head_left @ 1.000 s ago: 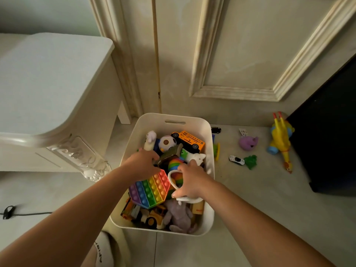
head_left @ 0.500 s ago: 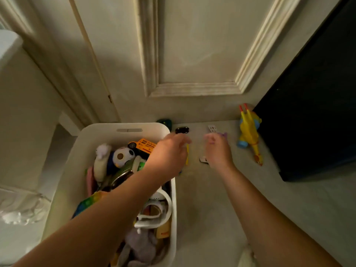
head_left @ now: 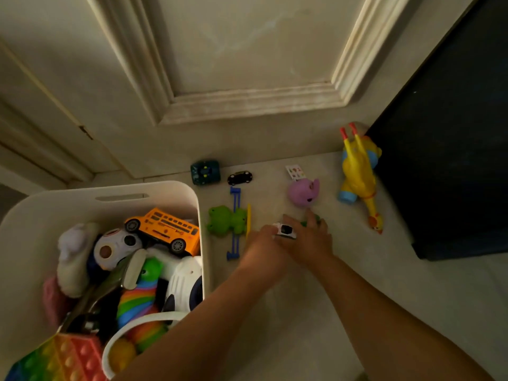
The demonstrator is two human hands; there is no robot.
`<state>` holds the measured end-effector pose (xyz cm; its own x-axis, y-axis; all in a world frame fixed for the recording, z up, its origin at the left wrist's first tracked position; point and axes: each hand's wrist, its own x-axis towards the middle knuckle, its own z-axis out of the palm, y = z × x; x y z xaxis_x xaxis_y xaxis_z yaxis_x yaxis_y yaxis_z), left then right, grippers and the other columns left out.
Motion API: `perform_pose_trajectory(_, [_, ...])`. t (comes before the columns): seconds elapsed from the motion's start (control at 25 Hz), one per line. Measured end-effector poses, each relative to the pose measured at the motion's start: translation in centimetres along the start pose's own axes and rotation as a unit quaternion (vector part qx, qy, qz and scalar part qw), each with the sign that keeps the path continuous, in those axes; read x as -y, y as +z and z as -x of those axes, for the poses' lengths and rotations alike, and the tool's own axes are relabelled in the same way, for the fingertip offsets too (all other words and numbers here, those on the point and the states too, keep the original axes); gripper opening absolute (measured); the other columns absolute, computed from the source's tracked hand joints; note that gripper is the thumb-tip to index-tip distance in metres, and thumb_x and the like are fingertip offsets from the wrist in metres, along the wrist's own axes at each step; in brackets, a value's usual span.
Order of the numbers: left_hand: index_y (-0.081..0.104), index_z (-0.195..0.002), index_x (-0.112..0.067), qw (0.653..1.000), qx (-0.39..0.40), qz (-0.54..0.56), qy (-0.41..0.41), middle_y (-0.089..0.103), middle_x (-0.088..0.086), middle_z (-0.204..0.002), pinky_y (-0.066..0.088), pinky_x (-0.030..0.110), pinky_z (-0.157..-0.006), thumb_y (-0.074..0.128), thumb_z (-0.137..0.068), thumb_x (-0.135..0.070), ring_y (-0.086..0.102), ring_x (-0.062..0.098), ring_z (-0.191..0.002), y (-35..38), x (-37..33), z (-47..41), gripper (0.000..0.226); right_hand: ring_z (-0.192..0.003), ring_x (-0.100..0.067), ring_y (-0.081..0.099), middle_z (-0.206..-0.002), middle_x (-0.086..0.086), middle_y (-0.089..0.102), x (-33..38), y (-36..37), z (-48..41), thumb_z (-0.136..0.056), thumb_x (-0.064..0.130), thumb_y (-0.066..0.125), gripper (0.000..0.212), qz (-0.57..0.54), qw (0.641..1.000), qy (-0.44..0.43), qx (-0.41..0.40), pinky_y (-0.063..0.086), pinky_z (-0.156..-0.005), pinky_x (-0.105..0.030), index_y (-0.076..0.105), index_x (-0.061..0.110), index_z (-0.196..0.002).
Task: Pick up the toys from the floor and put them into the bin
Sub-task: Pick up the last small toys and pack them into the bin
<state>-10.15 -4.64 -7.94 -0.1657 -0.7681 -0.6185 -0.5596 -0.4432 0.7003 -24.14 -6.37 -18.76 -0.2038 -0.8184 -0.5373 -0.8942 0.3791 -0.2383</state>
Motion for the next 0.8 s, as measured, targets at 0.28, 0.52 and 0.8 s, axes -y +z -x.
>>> perform_pose_trajectory(0.28, [0.031, -0.147, -0.014, 0.972, -0.055, 0.169, -0.152, 0.051, 0.017, -0.137, 0.048, 0.038, -0.095, 0.059, -0.091, -0.028, 0.057, 0.033, -0.115, 0.8, -1.5, -3.8, 0.064, -0.104, -0.029, 0.048, -0.119, -0.007, 0.047, 0.3, 1.3, 0.3, -0.085, 0.027, 0.066, 0.027, -0.195, 0.968, -0.033, -0.156, 0.041, -0.084, -0.030, 0.063, 0.031, -0.111])
perform_pose_trajectory(0.52, [0.053, -0.134, -0.025, 0.859, 0.011, 0.475, -0.190, 0.063, 0.003, -0.126, 0.052, 0.046, -0.085, 0.057, -0.081, -0.064, 0.062, 0.023, -0.104, -0.6, -2.1, -4.3, 0.066, -0.092, 0.009, 0.057, -0.106, 0.015, 0.055, 3.9, -2.7, 2.7, -0.070, 0.040, 0.068, 0.029, -0.423, 0.887, -0.158, -0.095, 0.044, -0.075, -0.005, 0.058, 0.060, -0.089])
perform_pose_trajectory(0.8, [0.066, -0.115, -0.005, 0.767, 0.042, 0.623, -0.147, 0.069, 0.015, -0.115, 0.054, 0.041, -0.091, 0.058, -0.091, -0.038, 0.067, 0.028, -0.105, -2.1, -2.0, -4.0, 0.041, -0.132, 0.009, 0.035, -0.144, 0.025, 0.036, 6.6, -4.0, 4.3, -0.086, 0.055, 0.035, 0.056, -0.415, 0.877, -0.210, -0.123, 0.031, -0.107, -0.018, 0.022, 0.059, -0.140])
